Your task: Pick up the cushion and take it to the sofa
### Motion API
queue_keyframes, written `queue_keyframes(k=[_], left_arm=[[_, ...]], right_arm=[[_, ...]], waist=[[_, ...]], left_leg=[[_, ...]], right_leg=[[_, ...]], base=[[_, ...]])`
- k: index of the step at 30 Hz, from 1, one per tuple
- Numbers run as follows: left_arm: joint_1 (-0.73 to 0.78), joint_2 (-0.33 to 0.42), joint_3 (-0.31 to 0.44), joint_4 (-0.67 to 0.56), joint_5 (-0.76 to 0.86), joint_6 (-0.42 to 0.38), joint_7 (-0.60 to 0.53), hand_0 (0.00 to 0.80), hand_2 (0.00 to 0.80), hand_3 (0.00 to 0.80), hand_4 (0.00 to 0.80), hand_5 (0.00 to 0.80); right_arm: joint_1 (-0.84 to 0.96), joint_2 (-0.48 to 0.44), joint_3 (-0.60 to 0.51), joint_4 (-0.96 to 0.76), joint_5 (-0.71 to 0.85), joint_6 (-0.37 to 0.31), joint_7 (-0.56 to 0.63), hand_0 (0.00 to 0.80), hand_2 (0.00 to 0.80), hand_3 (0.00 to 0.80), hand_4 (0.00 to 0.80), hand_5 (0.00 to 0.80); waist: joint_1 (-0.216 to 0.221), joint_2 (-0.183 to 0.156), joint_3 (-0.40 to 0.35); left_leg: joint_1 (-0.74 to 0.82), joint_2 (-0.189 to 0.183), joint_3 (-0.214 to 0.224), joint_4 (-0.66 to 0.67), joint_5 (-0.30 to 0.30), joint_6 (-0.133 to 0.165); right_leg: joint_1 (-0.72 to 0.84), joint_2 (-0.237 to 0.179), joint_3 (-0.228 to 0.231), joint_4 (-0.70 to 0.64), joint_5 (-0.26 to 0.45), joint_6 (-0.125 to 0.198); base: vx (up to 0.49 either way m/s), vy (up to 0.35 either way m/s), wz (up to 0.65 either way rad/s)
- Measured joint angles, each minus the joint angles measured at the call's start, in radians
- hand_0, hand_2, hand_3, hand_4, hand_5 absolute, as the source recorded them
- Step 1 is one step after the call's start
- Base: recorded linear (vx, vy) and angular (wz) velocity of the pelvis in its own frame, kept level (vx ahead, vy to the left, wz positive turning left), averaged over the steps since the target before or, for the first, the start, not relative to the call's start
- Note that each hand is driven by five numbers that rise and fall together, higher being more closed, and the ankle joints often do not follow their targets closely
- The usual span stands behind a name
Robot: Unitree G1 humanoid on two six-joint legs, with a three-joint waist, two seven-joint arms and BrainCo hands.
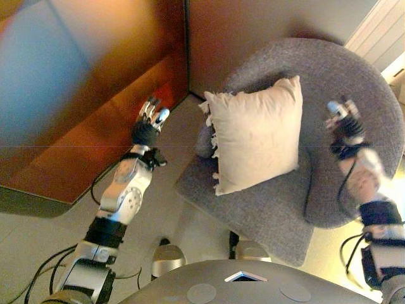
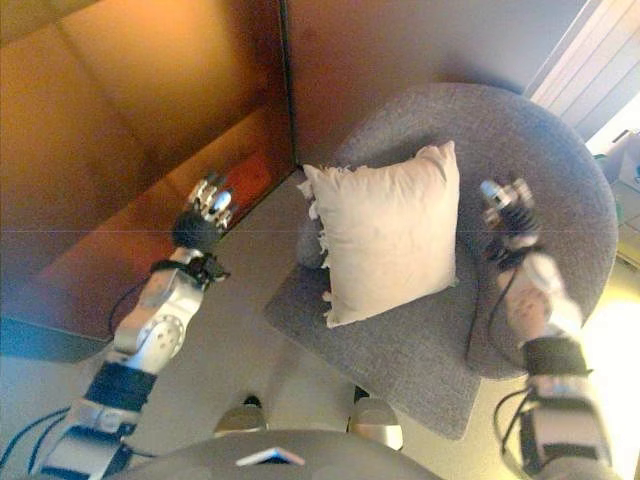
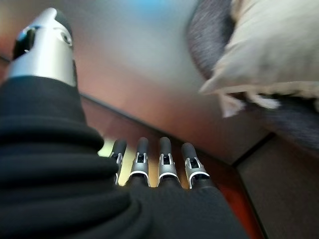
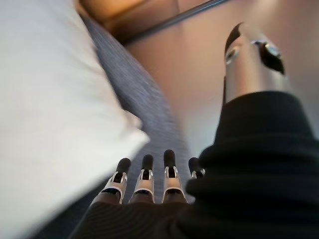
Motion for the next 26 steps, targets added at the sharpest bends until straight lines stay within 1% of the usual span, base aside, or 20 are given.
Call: queue_keyframes(k=[2, 3, 5, 7, 9, 11, 14, 20, 24, 26], left_arm=[[0.054, -0.007, 0.000, 0.000, 0.000, -0.001, -0.061, 0.000, 0.000, 0.000, 0.000, 0.000], [0.074, -0.013, -0.001, 0.001, 0.000, -0.003, -0.080, 0.000, 0.000, 0.000, 0.000, 0.000], [0.107, -0.022, -0.002, 0.006, 0.000, -0.018, -0.109, 0.000, 0.000, 0.000, 0.000, 0.000], [0.125, -0.027, -0.002, 0.029, 0.000, -0.046, -0.134, 0.000, 0.000, 0.000, 0.000, 0.000], [0.135, -0.044, -0.003, 0.067, -0.001, -0.071, -0.150, 0.000, 0.000, 0.000, 0.000, 0.000], [0.142, -0.053, -0.003, 0.080, -0.012, -0.073, -0.153, 0.000, 0.000, 0.000, 0.000, 0.000], [0.167, -0.058, -0.006, 0.080, -0.011, -0.075, -0.170, 0.000, 0.000, 0.000, 0.000, 0.000], [0.176, -0.056, -0.077, 0.080, -0.011, -0.095, -0.185, 0.000, 0.000, 0.000, 0.000, 0.000], [0.176, -0.053, -0.082, 0.080, -0.012, -0.095, -0.185, 0.000, 0.000, 0.000, 0.000, 0.000], [0.177, -0.055, -0.082, 0.080, -0.045, -0.092, -0.185, 0.000, 0.000, 0.000, 0.000, 0.000]], right_arm=[[0.056, 0.070, 0.029, -0.002, 0.000, -0.022, 0.020, 0.000, 0.000, 0.000, 0.000, 0.000], [0.079, 0.095, 0.047, -0.005, 0.002, -0.033, 0.025, 0.000, 0.000, 0.000, 0.000, 0.000], [0.117, 0.122, 0.098, -0.023, 0.006, -0.043, 0.046, 0.000, 0.000, 0.000, 0.000, 0.000], [0.147, 0.150, 0.133, -0.026, 0.023, -0.048, 0.083, 0.000, 0.000, 0.000, 0.000, 0.000], [0.187, 0.175, 0.165, -0.026, 0.026, -0.054, 0.106, 0.000, 0.000, 0.000, 0.000, 0.000], [0.220, 0.186, 0.199, -0.025, 0.061, -0.052, 0.112, 0.000, 0.000, 0.000, 0.000, 0.000], [0.242, 0.211, 0.209, -0.021, 0.092, -0.051, 0.110, 0.000, 0.000, 0.000, 0.000, 0.000], [0.248, 0.211, 0.251, -0.022, 0.087, -0.074, 0.097, 0.000, 0.000, 0.000, 0.000, 0.000], [0.248, 0.208, 0.254, -0.022, 0.078, -0.086, 0.094, 0.000, 0.000, 0.000, 0.000, 0.000], [0.248, 0.208, 0.255, -0.022, 0.073, -0.086, 0.094, 0.000, 0.000, 0.000, 0.000, 0.000]], waist=[[-0.005, -0.001, -0.006], [-0.009, -0.001, -0.007], [-0.024, 0.001, -0.010], [-0.028, 0.005, -0.016], [-0.031, 0.010, -0.019], [-0.030, 0.010, -0.020], [-0.029, 0.009, -0.021], [-0.028, 0.010, -0.028], [-0.027, 0.011, -0.030], [-0.027, 0.012, -0.030]], left_leg=[[0.008, -0.005, 0.007, -0.010, 0.002, 0.002], [0.016, -0.007, 0.018, -0.019, 0.006, 0.002], [0.025, -0.011, 0.033, -0.033, 0.011, 0.004], [0.031, -0.013, 0.051, -0.047, 0.018, 0.005], [0.040, -0.016, 0.059, -0.060, 0.024, 0.005], [0.041, -0.018, 0.064, -0.066, 0.028, 0.006], [0.040, -0.019, 0.069, -0.073, 0.035, 0.006], [0.038, -0.022, 0.072, -0.091, 0.043, 0.009], [0.040, -0.024, 0.071, -0.095, 0.047, 0.008], [0.041, -0.024, 0.071, -0.095, 0.048, 0.008]], right_leg=[[0.000, -0.001, 0.015, -0.012, 0.009, 0.002], [-0.001, -0.001, 0.023, -0.018, 0.016, 0.003], [-0.001, 0.000, 0.039, -0.035, 0.030, 0.003], [-0.007, 0.000, 0.049, -0.043, 0.039, 0.003], [-0.012, 0.001, 0.061, -0.043, 0.041, 0.004], [-0.017, 0.001, 0.066, -0.043, 0.045, 0.004], [-0.024, 0.001, 0.070, -0.044, 0.049, 0.004], [-0.034, 0.000, 0.072, -0.044, 0.052, 0.004], [-0.029, 0.000, 0.072, -0.055, 0.057, 0.004], [-0.029, 0.000, 0.072, -0.054, 0.057, 0.004]], base=[[-0.036, 0.039, -0.25], [-0.061, 0.044, -0.25], [-0.077, 0.046, -0.24], [-0.065, 0.038, -0.19], [-0.041, 0.029, -0.17], [-0.036, 0.017, -0.08], [-0.053, 0.017, -0.04], [-0.008, 0.005, 0.00], [0.000, 0.000, 0.00], [-0.038, 0.023, 0.00]])
